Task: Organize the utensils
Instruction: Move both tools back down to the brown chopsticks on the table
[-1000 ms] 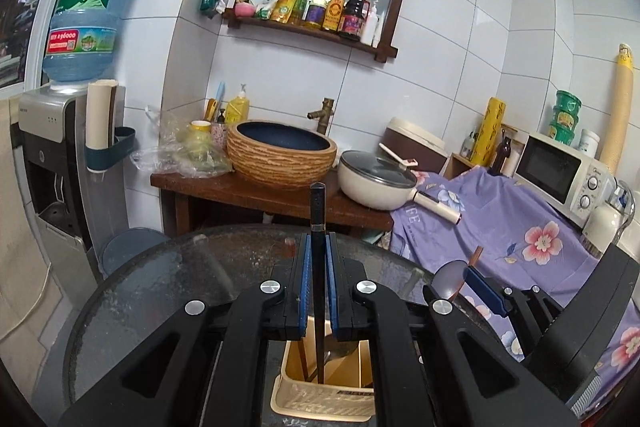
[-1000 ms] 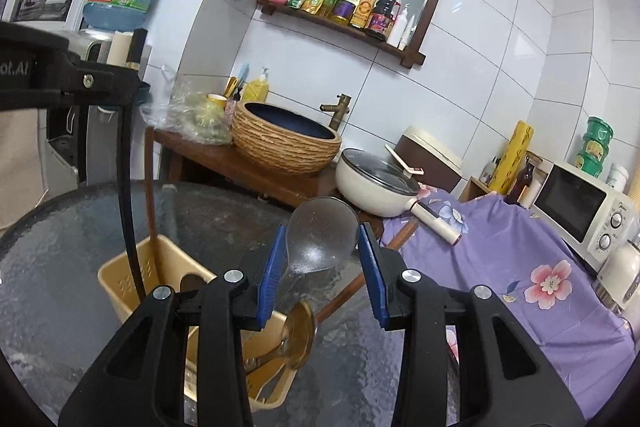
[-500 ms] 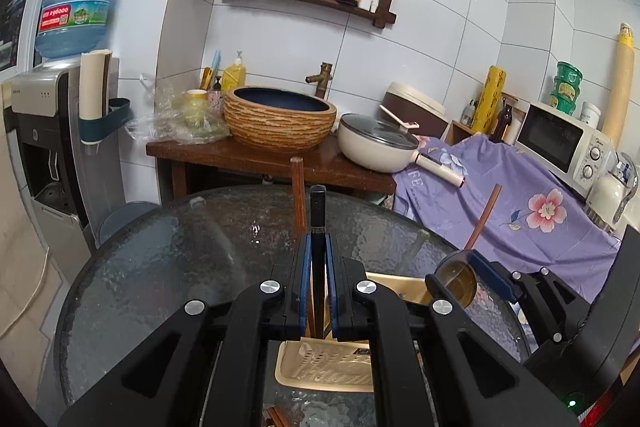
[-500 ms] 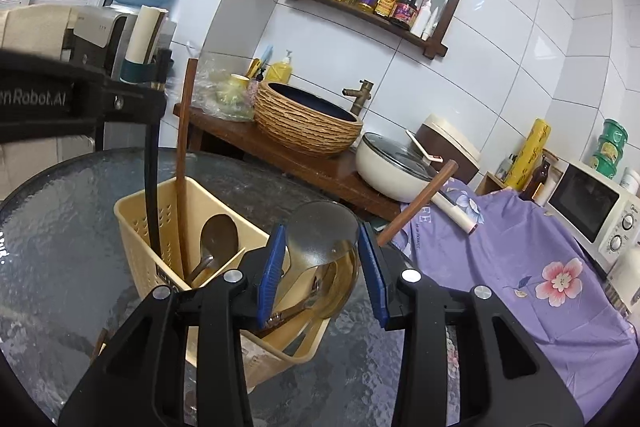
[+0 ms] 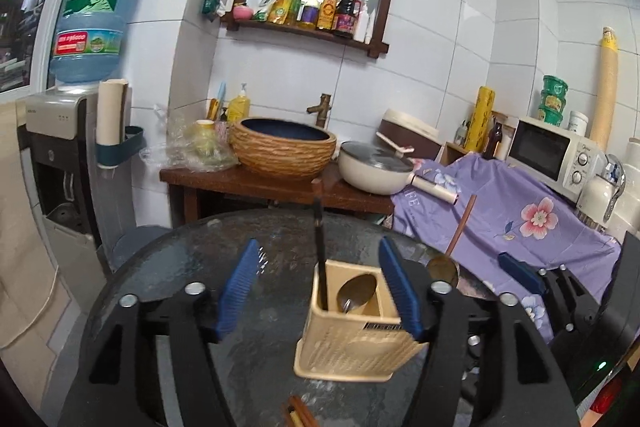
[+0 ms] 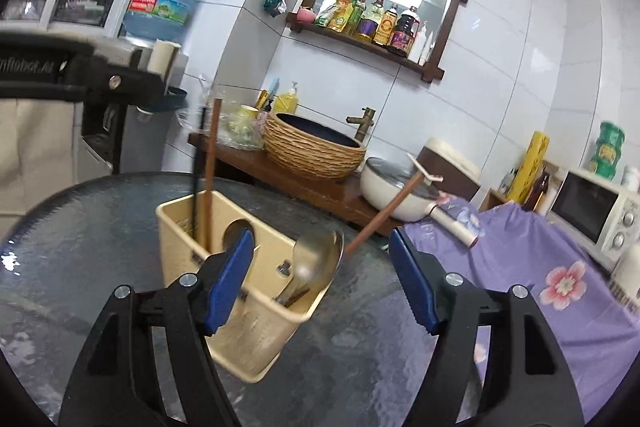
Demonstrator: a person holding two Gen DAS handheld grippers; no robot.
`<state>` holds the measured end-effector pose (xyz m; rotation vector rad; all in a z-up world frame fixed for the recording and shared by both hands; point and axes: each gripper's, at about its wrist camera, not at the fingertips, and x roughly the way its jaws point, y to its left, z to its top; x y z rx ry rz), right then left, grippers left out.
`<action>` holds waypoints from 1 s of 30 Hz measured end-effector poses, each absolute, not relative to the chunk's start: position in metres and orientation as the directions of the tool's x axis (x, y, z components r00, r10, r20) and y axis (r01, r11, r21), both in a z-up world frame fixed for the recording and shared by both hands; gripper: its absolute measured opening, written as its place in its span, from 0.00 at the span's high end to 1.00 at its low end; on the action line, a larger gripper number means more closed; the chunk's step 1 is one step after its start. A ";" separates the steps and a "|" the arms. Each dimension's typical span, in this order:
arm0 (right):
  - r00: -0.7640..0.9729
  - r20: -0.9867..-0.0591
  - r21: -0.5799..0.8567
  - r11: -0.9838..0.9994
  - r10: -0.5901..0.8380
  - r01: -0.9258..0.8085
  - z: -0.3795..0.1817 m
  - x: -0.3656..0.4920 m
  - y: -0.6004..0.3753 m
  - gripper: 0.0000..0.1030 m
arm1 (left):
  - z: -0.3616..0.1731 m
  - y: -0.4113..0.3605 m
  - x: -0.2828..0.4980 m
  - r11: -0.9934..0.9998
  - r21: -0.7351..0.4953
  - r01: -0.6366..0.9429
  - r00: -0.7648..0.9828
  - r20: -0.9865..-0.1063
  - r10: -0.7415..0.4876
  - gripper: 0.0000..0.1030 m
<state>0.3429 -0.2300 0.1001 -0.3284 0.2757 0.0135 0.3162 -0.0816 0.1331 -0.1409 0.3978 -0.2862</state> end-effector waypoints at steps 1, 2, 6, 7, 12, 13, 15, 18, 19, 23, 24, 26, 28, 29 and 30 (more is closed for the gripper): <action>0.960 -0.280 -0.299 0.952 -0.017 -0.070 0.099 0.337 -0.231 0.33 | 0.130 -0.080 0.314 0.952 -0.190 0.241 0.878 -0.375 -0.297 0.33; 0.958 -0.288 -0.289 0.954 -0.007 -0.080 0.096 0.332 -0.231 0.33 | 0.124 -0.078 0.311 0.950 -0.189 0.248 0.864 -0.401 -0.305 0.28; 0.935 -0.353 -0.256 0.956 0.046 -0.143 0.080 0.313 -0.226 0.33 | 0.102 -0.075 0.301 0.956 -0.152 0.251 0.821 -0.489 -0.293 0.25; 0.924 -0.377 -0.246 0.955 0.061 -0.163 0.074 0.309 -0.225 0.33 | 0.094 -0.074 0.298 0.956 -0.146 0.255 0.806 -0.514 -0.294 0.25; 0.839 -0.519 -0.115 0.959 0.163 -0.257 0.044 0.304 -0.225 0.33 | 0.053 -0.066 0.287 0.952 -0.149 0.266 0.722 -0.623 -0.299 0.26; 0.816 -0.546 -0.084 0.957 0.187 -0.276 0.038 0.305 -0.225 0.33 | 0.047 -0.065 0.285 0.953 -0.144 0.266 0.714 -0.635 -0.295 0.27; 0.759 -0.601 -0.013 0.946 0.252 -0.324 0.020 0.305 -0.226 0.33 | 0.030 -0.062 0.280 0.954 -0.128 0.269 0.687 -0.669 -0.284 0.27; 0.719 -0.637 -0.009 0.929 0.279 -0.369 -0.002 0.297 -0.219 0.33 | 0.011 -0.060 0.275 0.952 -0.112 0.286 0.649 -0.708 -0.279 0.31; 0.709 -0.645 -0.011 0.925 0.284 -0.380 -0.006 0.295 -0.218 0.33 | 0.007 -0.060 0.274 0.952 -0.107 0.288 0.642 -0.716 -0.275 0.32; 0.665 -0.681 0.004 0.909 0.308 -0.417 -0.025 0.291 -0.210 0.33 | -0.015 -0.060 0.273 0.949 -0.105 0.298 0.596 -0.756 -0.271 0.39; 0.653 -0.688 0.013 0.906 0.316 -0.424 -0.028 0.291 -0.209 0.33 | -0.018 -0.061 0.274 0.948 -0.110 0.300 0.585 -0.763 -0.274 0.42; 0.623 -0.710 0.029 0.897 0.329 -0.441 -0.035 0.293 -0.206 0.33 | -0.024 -0.062 0.278 0.946 -0.109 0.307 0.567 -0.777 -0.273 0.45; 0.605 -0.727 0.027 0.894 0.324 -0.447 -0.040 0.295 -0.202 0.33 | -0.029 -0.066 0.280 0.945 -0.094 0.313 0.557 -0.788 -0.263 0.47; 0.600 -0.734 0.022 0.894 0.319 -0.448 -0.042 0.297 -0.201 0.33 | -0.030 -0.067 0.280 0.945 -0.093 0.315 0.552 -0.792 -0.262 0.49; 0.592 -0.742 0.016 0.892 0.313 -0.452 -0.044 0.299 -0.199 0.33 | -0.032 -0.069 0.280 0.942 -0.094 0.321 0.544 -0.796 -0.265 0.49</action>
